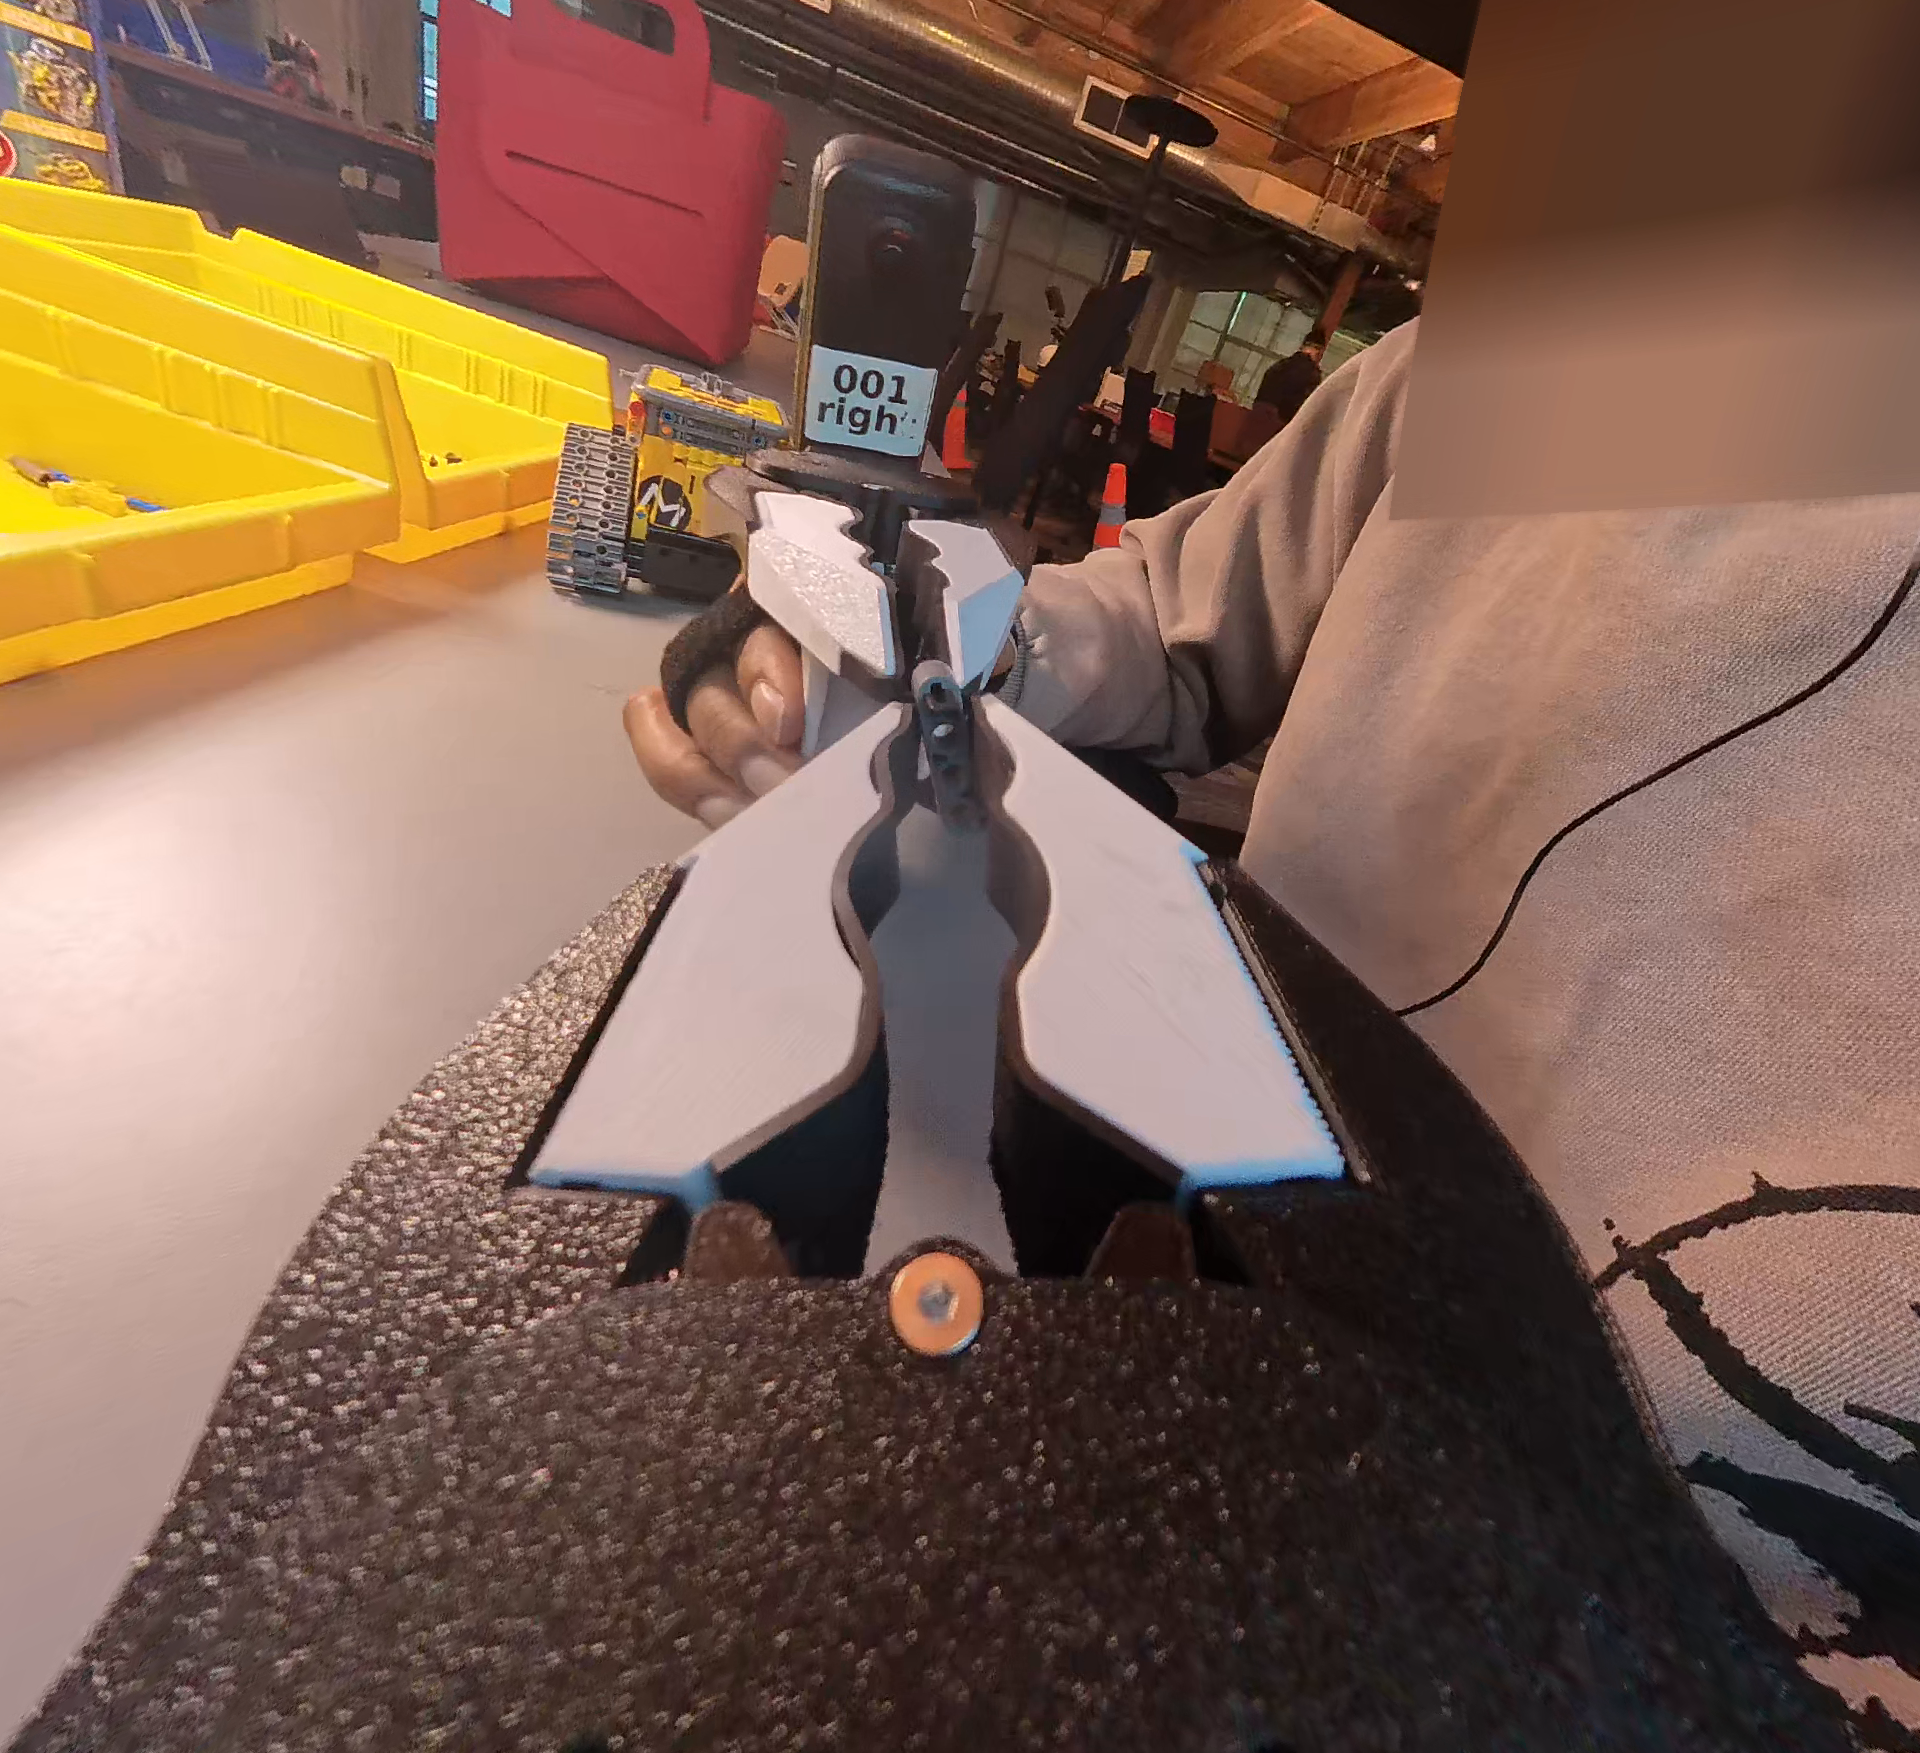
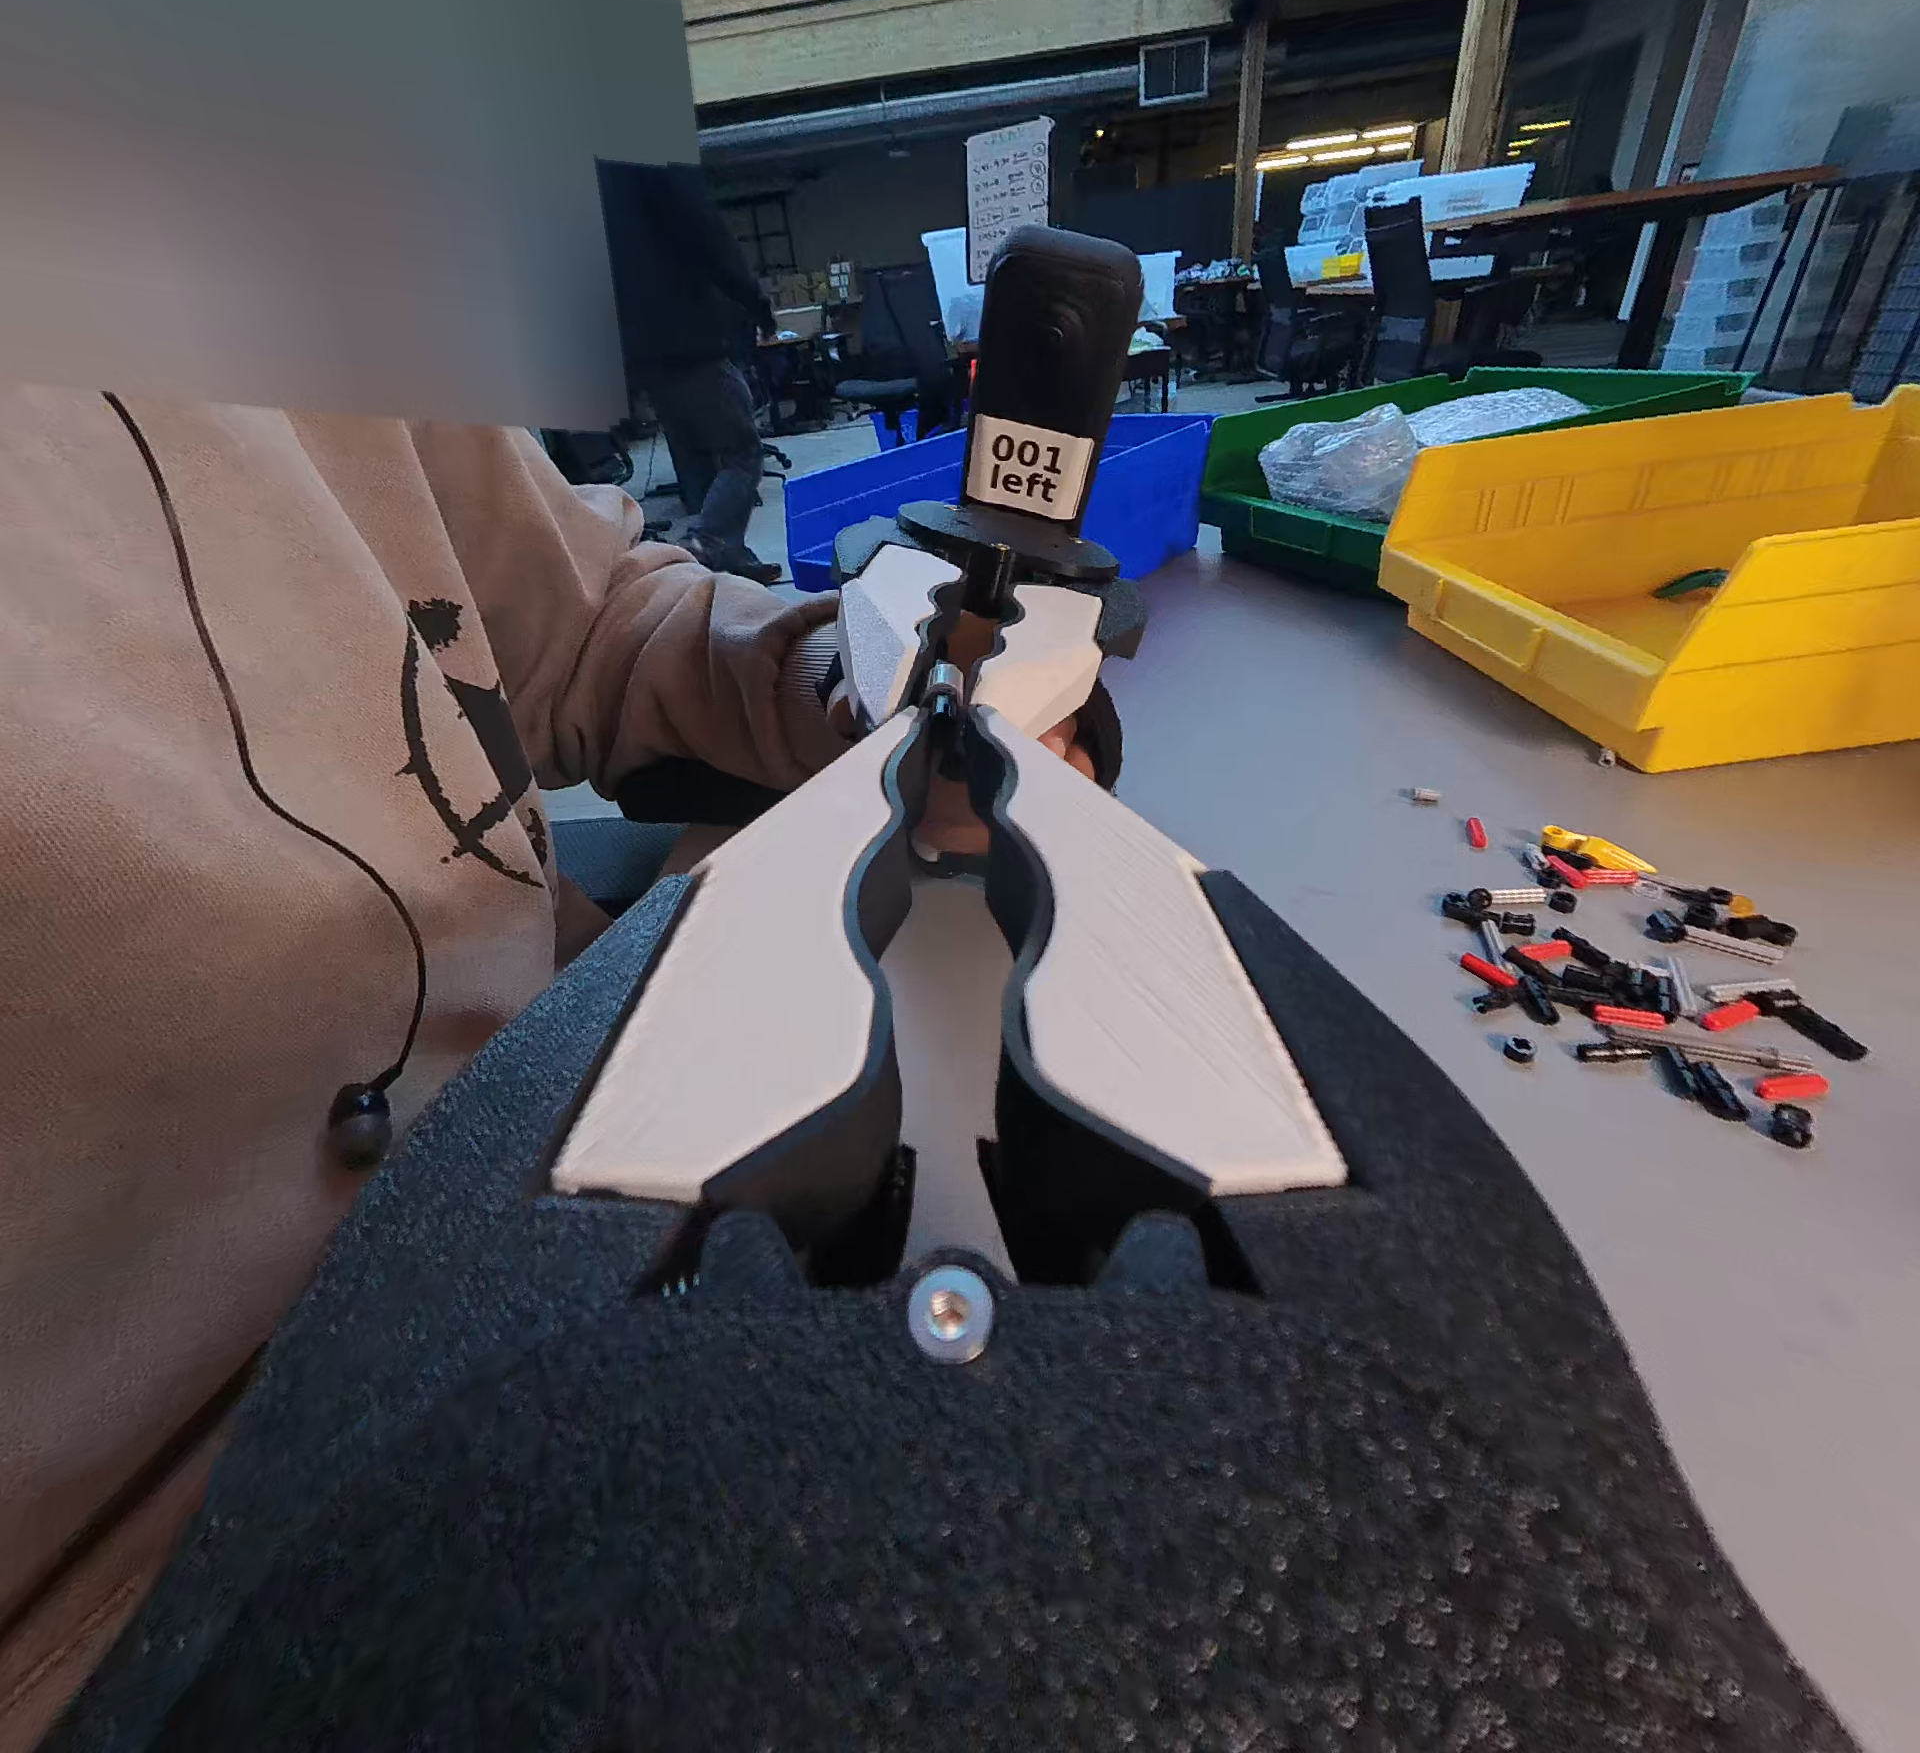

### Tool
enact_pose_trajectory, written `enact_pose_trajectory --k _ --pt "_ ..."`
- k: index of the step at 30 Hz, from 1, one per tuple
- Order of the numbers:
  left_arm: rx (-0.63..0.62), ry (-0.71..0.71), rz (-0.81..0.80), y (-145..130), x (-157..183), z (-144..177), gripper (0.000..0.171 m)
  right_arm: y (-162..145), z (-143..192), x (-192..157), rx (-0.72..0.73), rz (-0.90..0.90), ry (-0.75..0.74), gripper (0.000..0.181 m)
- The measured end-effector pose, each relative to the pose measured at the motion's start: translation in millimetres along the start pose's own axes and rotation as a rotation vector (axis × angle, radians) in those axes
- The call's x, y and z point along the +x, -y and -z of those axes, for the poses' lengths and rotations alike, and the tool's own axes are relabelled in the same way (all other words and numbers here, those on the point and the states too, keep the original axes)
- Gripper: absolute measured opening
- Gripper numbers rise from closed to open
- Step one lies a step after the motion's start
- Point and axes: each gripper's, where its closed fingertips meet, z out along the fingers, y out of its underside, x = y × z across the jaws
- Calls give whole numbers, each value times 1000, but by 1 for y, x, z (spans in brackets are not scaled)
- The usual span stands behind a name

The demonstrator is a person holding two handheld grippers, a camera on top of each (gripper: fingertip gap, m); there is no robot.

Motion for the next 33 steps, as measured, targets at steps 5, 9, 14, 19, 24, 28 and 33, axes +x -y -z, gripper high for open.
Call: enact_pose_trajectory --k 5,9,14,19,24,28,33 --pt "0 -35 -27 0 8 -1 9 -1 -1 -1 -18 -108 17 16" --pt "0 -46 -39 1 11 -1 9 0 -1 -5 -11 -85 33 14" --pt "1 -57 -59 1 15 0 9 4 1 -11 9 -80 68 10" --pt "-5 -39 -89 1 14 -1 8 11 5 -10 48 -82 67 6" --pt "-17 -38 -109 -2 16 -4 8 6 1 -18 18 -72 99 6" --pt "-21 -39 -126 -3 18 -5 8 5 1 -20 11 -77 108 3" --pt "-51 13 -133 -5 9 -4 11 2 3 -15 -29 -36 72 2"
